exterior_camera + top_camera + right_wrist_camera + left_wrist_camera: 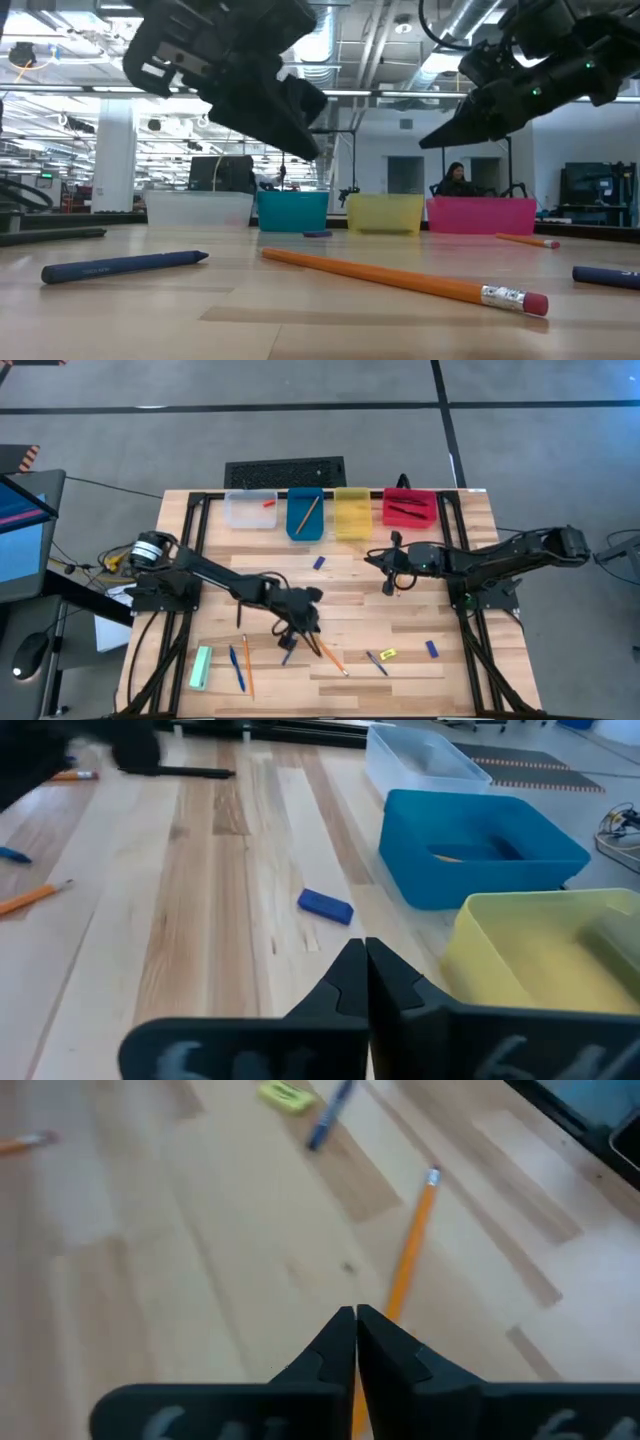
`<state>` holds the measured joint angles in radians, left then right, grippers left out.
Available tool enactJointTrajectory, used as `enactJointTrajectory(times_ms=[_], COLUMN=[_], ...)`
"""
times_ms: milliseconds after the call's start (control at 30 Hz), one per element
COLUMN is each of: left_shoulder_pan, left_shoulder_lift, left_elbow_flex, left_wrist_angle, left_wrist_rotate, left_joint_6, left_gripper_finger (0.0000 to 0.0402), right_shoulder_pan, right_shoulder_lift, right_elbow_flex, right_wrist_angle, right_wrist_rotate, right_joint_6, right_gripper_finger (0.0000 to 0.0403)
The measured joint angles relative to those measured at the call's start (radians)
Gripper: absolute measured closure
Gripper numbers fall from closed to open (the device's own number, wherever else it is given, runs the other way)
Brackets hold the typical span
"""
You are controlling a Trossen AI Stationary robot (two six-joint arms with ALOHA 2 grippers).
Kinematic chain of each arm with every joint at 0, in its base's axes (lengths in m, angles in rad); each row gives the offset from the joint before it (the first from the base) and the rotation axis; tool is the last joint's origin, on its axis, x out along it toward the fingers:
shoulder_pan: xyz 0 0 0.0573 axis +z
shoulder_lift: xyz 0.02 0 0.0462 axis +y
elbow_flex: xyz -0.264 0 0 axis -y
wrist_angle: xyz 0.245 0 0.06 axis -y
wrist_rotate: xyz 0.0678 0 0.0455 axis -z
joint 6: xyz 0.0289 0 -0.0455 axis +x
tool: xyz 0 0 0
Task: Sort crayons/erasers/pens/pencils in bins
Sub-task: Put the orange pencil into the blue bin
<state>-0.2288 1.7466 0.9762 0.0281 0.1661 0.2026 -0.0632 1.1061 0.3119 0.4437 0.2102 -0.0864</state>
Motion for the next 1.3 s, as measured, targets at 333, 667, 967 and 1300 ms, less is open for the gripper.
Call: enactJointTrajectory(times_ms=[333,667,967,1300], left_shoulder_pan=[-0.087,-0.093,-0.108,-0.099], left_shoulder_lift=[0.161,0.189,0.247,0.277], left_elbow_flex=[0.188,0.219,0.226,0.226], left_wrist_angle=[-0.189,-0.277,-0.311,-0.300], left_wrist_rotate=[-0.088,-0.186,-0.205,-0.179], left_joint_6=[-0.013,0.056,0.095,0.066], left_gripper_finger=[0.0333,0.0313,0.0313,0.0324], right_shoulder_pan=[0.047,0.063,0.063,0.063], right_shoulder_lift=[0.000,0.000,0.001,0.001], right_elbow_flex=[0.000,0.000,0.000,0.000], right_wrist_angle=[-0.009,0.008,0.008,0.007], right_wrist_rotate=[0.001,0.000,0.000,0.000], right_joint_6=[0.000,-0.017,-0.019,-0.017], right_gripper_finger=[0.0398,0.0397,0.0398,0.0398])
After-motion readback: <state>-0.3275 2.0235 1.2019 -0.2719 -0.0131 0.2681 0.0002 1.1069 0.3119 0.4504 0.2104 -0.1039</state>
